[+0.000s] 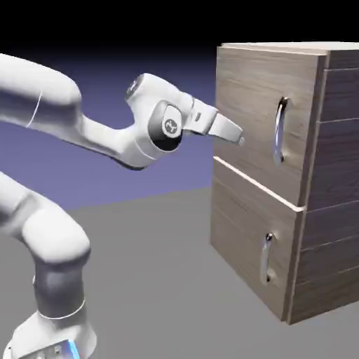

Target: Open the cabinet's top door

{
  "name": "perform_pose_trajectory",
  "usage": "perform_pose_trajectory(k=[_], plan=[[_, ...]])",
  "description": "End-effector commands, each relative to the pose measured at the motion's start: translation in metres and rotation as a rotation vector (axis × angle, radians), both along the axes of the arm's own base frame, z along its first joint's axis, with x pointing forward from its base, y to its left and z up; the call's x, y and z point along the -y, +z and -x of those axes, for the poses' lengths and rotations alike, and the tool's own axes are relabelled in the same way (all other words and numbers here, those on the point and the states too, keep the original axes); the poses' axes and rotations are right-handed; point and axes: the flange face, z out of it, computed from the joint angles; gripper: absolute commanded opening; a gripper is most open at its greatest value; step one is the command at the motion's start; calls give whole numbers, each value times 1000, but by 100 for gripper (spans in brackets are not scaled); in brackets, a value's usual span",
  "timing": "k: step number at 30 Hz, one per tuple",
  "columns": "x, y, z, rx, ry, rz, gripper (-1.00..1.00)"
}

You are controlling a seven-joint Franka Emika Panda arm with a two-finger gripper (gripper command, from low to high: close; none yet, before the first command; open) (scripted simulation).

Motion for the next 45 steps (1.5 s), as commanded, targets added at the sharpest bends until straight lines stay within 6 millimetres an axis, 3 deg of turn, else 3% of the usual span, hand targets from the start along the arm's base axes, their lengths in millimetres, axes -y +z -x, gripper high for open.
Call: perform_pose_trajectory(k=[1,15,29,40,45], plan=[[1,3,2,14,0,0,0],[31,22,17,204,-6,-19,0],[82,7,11,382,-17,-77,0],[120,-23,-6,483,-13,-130,0],[117,-23,-56,483,-13,-130,0]])
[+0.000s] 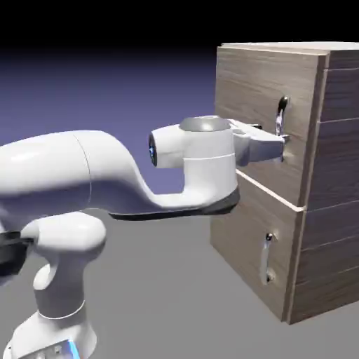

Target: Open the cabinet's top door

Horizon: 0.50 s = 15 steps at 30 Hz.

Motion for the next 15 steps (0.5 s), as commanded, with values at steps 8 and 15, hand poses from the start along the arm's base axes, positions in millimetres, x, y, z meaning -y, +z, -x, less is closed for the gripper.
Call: perform_pose_trajectory(k=[8,15], plan=[[-20,0,47,0,-129,0,-100],[-53,0,103,0,-292,0,-100]])
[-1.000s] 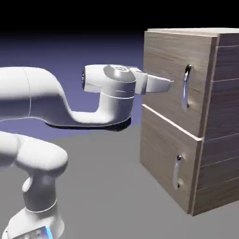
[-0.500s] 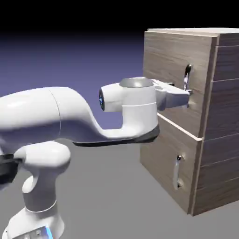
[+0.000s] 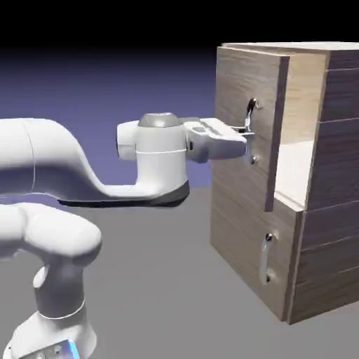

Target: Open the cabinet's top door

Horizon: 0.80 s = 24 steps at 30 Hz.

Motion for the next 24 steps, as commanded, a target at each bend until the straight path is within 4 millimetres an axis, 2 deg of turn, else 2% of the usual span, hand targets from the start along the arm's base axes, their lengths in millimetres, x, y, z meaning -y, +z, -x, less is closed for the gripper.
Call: perform_pose_trajectory(k=[1,11,24], plan=[[-5,0,7,0,-23,-1,-100],[-58,0,65,0,-221,-1,-100],[-128,0,114,0,-437,-1,-100]])
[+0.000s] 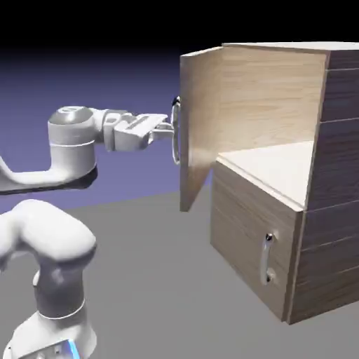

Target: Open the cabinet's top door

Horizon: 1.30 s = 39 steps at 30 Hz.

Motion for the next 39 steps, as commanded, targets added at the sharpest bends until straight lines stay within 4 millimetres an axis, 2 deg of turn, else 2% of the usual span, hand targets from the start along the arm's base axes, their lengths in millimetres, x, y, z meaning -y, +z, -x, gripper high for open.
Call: perform_pose_trajectory(k=[1,10,20,27,39], plan=[[-6,0,3,0,-18,0,-100],[-70,0,31,0,-196,0,-100],[-167,0,50,0,-444,0,-100],[-229,0,49,0,-600,0,-100],[-312,0,33,0,-816,0,-100]])
